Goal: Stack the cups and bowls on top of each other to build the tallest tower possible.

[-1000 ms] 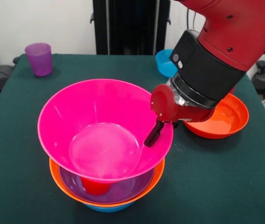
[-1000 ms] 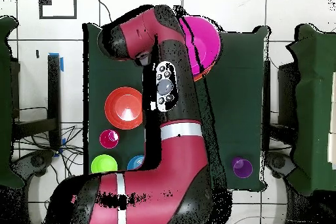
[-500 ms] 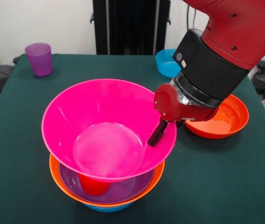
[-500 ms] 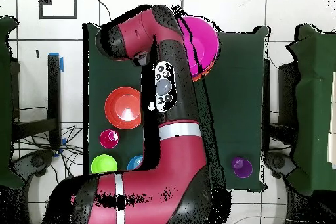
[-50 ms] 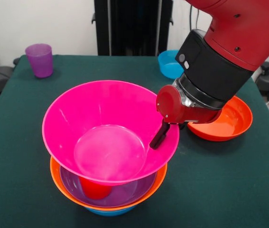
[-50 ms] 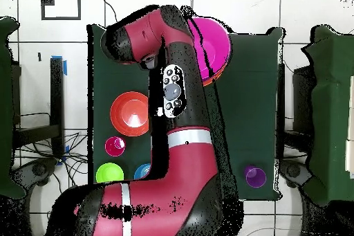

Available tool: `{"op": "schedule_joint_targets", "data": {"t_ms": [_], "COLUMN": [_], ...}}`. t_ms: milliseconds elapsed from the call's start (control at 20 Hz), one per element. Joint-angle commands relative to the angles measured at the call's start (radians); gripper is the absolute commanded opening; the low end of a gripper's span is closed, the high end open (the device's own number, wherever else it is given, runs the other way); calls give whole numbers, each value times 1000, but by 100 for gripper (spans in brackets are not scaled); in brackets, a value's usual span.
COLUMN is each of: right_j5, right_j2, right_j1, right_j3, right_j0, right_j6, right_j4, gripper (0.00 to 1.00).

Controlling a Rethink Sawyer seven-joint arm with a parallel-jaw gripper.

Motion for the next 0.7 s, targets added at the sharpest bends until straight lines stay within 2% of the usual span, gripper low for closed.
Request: {"op": "schedule_joint_targets", "data": {"t_ms": [50, 700], "right_j5": [-46, -70], "right_j2": [19, 32], "right_j1": [8, 5], "right_j3": [22, 12], "right_j0": [16, -11], "right_j6": [-107, -159], "right_j4": [-23, -24], "gripper": [0, 0]}}
